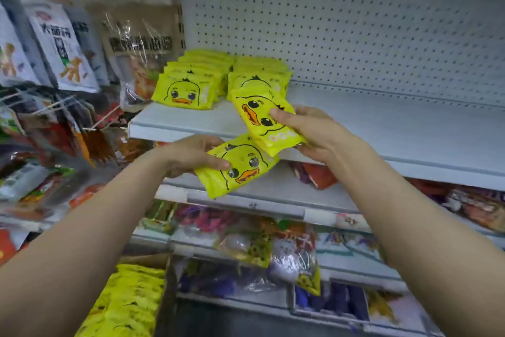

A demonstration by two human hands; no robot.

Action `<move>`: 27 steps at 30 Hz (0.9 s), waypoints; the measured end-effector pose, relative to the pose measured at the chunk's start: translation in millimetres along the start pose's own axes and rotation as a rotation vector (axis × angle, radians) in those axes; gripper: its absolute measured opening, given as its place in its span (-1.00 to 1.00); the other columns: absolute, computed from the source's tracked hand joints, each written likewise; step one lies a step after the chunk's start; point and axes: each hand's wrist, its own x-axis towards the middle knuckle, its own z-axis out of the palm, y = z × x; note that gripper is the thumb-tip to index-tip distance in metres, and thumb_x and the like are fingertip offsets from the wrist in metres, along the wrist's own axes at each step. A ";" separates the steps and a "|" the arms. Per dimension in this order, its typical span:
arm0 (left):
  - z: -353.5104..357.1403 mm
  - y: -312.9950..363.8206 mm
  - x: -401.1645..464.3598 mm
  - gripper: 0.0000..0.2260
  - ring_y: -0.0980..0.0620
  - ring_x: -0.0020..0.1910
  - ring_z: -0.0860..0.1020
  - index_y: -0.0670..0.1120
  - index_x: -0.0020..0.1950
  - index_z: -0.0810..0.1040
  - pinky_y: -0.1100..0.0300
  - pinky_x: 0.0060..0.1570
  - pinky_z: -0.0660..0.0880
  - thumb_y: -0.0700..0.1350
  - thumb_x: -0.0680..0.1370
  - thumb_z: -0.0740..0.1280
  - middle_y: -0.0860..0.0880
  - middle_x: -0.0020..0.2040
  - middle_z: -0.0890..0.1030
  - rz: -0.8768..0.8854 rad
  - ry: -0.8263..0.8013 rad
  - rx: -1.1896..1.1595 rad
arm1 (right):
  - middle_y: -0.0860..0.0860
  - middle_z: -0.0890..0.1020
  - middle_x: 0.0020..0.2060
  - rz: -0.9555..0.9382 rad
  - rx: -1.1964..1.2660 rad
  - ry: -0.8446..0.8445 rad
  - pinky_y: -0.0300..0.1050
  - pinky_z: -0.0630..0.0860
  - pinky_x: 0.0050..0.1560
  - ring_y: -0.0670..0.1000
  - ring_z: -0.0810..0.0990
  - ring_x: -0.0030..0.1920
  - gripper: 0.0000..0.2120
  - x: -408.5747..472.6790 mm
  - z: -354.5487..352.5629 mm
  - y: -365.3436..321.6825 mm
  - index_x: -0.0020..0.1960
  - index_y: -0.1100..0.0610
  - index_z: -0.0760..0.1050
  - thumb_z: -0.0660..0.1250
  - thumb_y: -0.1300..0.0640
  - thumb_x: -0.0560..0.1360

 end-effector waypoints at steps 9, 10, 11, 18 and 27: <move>-45.7 71.1 81.3 -0.67 -0.05 0.10 0.62 -0.07 0.14 0.59 0.03 0.12 0.54 -0.16 0.40 0.52 -0.02 0.09 0.66 0.062 0.178 0.319 | 0.10 0.72 -0.06 -0.207 -0.165 0.140 -0.05 0.65 -0.22 0.07 0.72 -0.18 -0.69 10.0 -60.1 -47.0 0.03 0.14 0.56 0.53 0.32 0.35; -51.6 73.0 93.3 -0.66 -0.05 0.14 0.59 -0.08 0.13 0.58 0.02 0.17 0.50 -0.14 0.39 0.54 -0.02 0.11 0.64 0.074 0.200 0.379 | 0.09 0.72 -0.06 -0.217 -0.204 0.164 -0.06 0.64 -0.22 0.08 0.71 -0.18 -0.68 13.6 -63.1 -50.4 0.02 0.13 0.56 0.55 0.31 0.33; -57.0 74.5 105.0 -0.62 -0.03 0.18 0.55 -0.08 0.14 0.57 0.02 0.22 0.46 -0.12 0.37 0.56 -0.01 0.13 0.60 0.087 0.215 0.441 | 0.08 0.73 -0.08 -0.227 -0.250 0.181 -0.08 0.64 -0.24 0.07 0.71 -0.18 -0.68 18.2 -66.5 -53.4 0.00 0.12 0.57 0.56 0.30 0.32; -92.7 81.3 173.4 -0.48 -0.01 0.31 0.44 -0.01 0.23 0.48 0.12 0.22 0.42 -0.02 0.33 0.58 -0.03 0.27 0.50 0.153 0.276 0.754 | 0.04 0.73 -0.09 -0.247 -0.396 0.285 -0.06 0.65 -0.23 0.05 0.72 -0.19 -0.63 60.8 -73.5 -80.0 0.08 0.18 0.58 0.59 0.26 0.31; -108.4 70.8 207.1 -0.50 0.05 0.12 0.47 -0.03 0.13 0.49 0.21 0.02 0.40 -0.04 0.27 0.61 0.02 0.07 0.53 0.409 0.406 0.796 | 0.02 0.73 -0.14 -0.234 -0.507 0.260 -0.21 0.57 -0.38 -0.03 0.71 -0.25 -0.66 106.5 -59.8 -79.2 0.03 0.15 0.58 0.59 0.29 0.31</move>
